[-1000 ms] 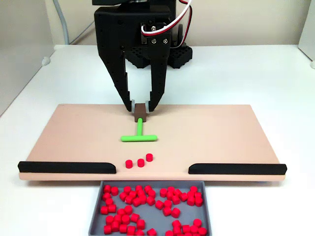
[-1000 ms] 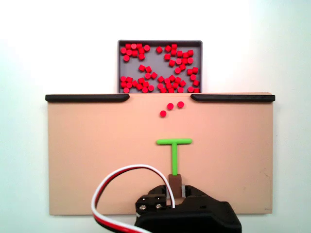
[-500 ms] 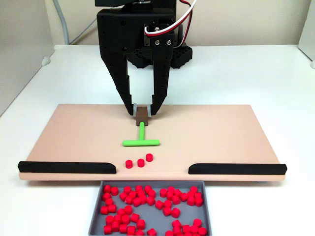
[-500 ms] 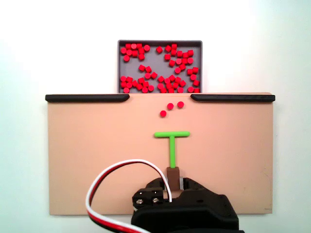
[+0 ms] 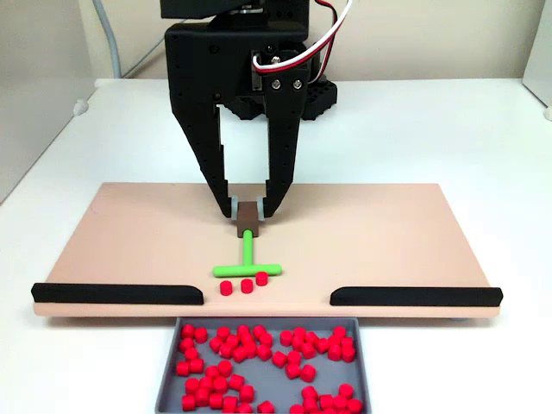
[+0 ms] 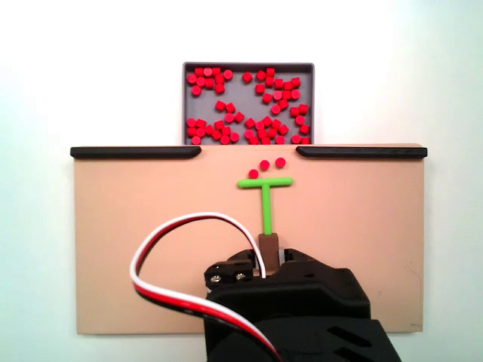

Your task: Push granules from bottom to the grey container

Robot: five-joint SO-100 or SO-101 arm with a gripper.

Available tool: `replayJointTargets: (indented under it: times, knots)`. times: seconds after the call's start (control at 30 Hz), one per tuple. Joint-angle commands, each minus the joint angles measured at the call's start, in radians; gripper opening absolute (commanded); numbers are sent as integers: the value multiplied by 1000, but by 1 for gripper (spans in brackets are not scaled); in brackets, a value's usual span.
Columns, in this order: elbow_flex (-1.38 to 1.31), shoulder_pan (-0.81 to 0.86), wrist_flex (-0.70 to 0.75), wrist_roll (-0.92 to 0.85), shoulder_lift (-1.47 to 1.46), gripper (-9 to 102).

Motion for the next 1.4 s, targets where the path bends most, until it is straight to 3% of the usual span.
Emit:
replayJointTargets:
  times: [0.0,0.63,1.0,1.37]
  knots:
    - [-26,9,-6,2,-44,0]
    - [-264,-3,-6,17,-230,0]
    - [-305,-64,18,103,-107,0]
    - [-304,-106,170,137,63,0]
